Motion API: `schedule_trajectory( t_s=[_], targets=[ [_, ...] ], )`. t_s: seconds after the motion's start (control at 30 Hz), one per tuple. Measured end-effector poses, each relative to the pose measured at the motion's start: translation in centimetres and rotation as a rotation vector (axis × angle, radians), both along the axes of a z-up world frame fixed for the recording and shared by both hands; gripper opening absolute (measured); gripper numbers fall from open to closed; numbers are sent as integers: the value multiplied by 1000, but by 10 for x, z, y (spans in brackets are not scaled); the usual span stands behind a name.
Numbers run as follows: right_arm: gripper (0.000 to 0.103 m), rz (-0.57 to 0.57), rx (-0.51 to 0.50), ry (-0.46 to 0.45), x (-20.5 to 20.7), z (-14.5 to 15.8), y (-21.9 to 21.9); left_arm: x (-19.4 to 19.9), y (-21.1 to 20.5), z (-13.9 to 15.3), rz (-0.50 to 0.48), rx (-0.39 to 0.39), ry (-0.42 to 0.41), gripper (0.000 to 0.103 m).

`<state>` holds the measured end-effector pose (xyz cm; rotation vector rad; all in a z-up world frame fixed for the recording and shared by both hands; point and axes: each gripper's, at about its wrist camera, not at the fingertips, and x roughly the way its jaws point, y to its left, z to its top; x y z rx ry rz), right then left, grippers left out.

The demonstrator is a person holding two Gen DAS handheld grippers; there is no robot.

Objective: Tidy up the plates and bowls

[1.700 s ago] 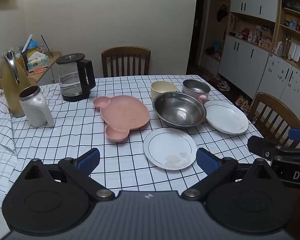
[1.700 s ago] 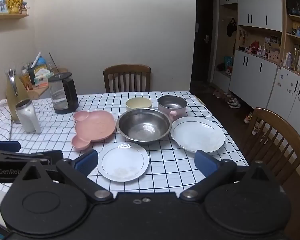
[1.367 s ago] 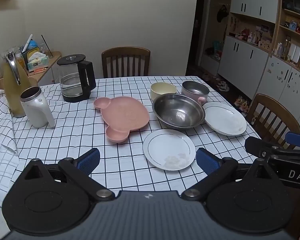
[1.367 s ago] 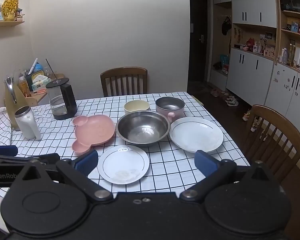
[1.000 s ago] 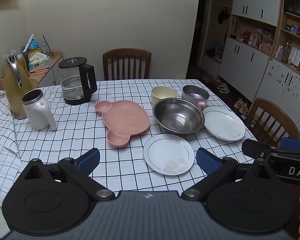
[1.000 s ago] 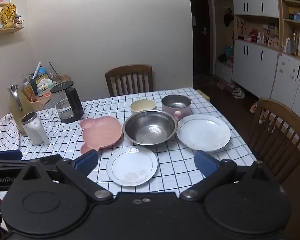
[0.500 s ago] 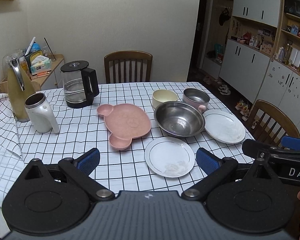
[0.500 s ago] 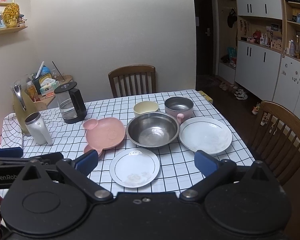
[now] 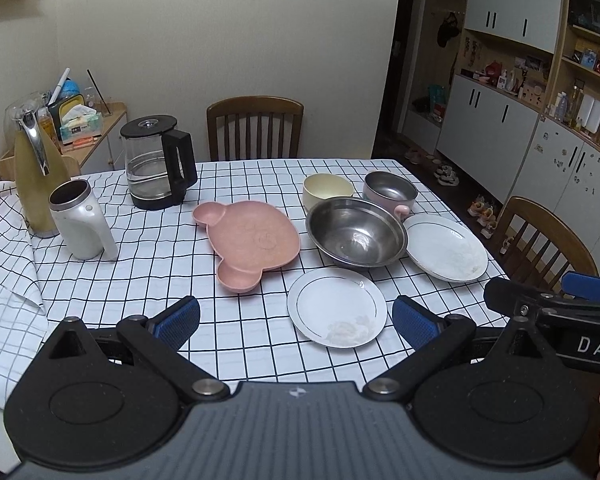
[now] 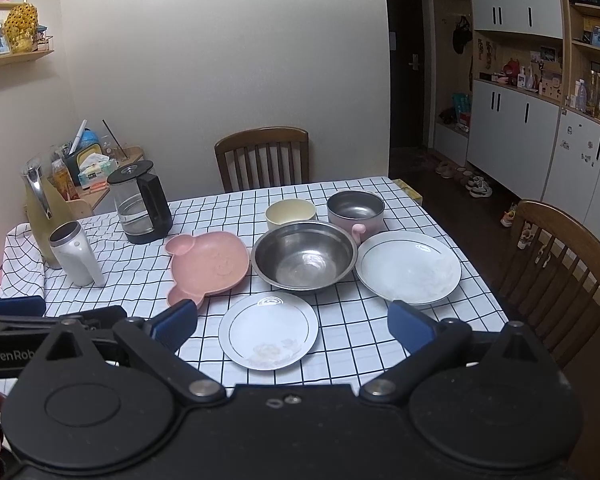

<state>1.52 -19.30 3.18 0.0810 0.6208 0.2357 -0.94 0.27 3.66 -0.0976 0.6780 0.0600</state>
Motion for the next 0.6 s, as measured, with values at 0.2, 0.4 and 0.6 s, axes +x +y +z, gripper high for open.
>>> schedule_trajectory(
  t_s=[0.2,0.4,0.6],
  targets=[
    [101,0,5,-3,0,3,-1,1,-2,4,1,7,-5,103],
    [100,11,9,-7,3,4,-1,6,-6,4,6,16,-8,103],
    [100,28,12,-9,12,5,-7,15,-14,7,15,21,-14,103]
  ],
)
